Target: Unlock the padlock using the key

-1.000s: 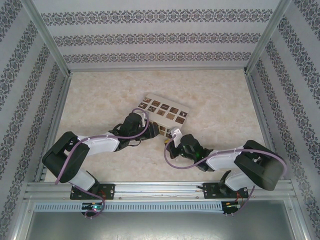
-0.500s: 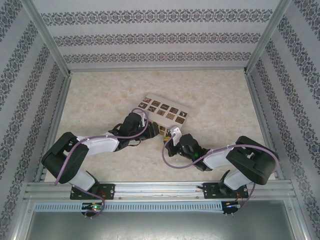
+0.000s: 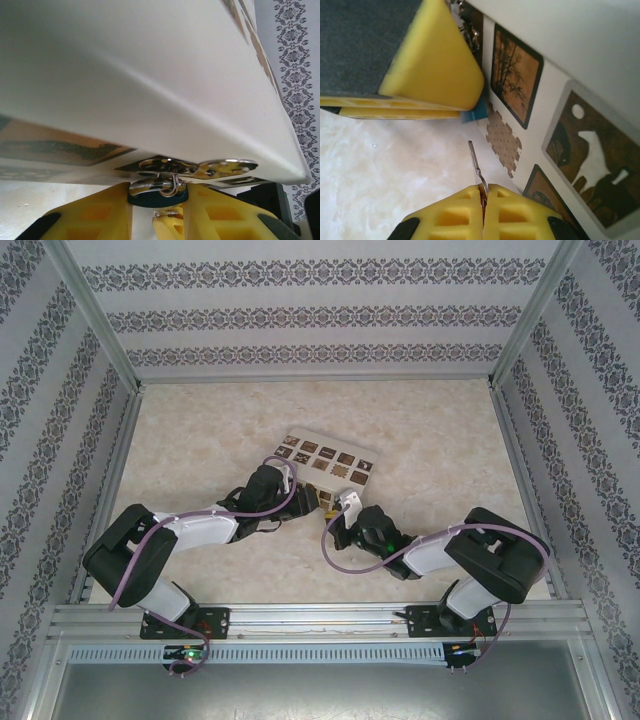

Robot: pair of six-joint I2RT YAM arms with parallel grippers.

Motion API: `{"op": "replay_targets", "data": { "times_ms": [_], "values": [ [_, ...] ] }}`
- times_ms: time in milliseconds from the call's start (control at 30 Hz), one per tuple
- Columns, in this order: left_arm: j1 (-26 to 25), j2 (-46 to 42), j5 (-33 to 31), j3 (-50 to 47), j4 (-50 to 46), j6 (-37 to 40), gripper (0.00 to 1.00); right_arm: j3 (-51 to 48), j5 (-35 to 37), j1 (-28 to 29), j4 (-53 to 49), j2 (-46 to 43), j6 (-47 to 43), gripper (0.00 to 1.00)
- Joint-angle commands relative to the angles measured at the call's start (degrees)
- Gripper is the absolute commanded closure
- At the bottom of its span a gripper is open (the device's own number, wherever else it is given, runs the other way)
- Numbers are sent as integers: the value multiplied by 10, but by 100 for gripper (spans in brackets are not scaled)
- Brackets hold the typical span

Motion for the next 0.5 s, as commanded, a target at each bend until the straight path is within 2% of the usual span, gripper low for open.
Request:
{"op": "replay_targets", "data": {
  "times_ms": [0,467],
  "values": [
    [-8,-11,14,22,23,-5,71,13,18,-10,28,9,15,100],
    [-8,-10,15,22,23,-5,71,18,-4,-22,49,21,24,100]
  ]
}}
